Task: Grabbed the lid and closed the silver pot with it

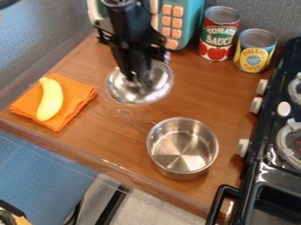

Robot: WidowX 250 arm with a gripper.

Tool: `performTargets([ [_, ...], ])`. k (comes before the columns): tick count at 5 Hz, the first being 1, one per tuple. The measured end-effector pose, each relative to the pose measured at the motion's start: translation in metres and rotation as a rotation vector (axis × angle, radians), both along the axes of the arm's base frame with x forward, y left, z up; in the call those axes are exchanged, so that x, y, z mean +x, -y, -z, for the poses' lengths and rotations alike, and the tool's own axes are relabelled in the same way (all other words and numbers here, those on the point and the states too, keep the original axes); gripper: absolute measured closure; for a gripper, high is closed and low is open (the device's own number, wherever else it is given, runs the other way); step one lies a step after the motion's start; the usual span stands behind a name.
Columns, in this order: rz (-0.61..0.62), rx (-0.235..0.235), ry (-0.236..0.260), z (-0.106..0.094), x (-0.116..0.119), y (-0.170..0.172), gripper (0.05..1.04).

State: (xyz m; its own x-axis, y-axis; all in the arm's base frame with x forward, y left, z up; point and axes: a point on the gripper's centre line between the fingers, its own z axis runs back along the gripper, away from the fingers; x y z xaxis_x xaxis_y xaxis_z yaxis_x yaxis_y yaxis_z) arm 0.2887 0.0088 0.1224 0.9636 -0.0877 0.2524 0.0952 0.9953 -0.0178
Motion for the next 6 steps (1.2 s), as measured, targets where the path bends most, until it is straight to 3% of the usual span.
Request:
performTargets([
  [2, 0.151, 0.050, -0.032, 0.020, -0.034, 0.040, 0.795],
  [4, 0.226, 0.086, -0.049, 0.042, -0.038, 0.068, 0.795],
  [6, 0.224, 0.043, -0.081, 0.060, -0.025, 0.081, 0.795],
])
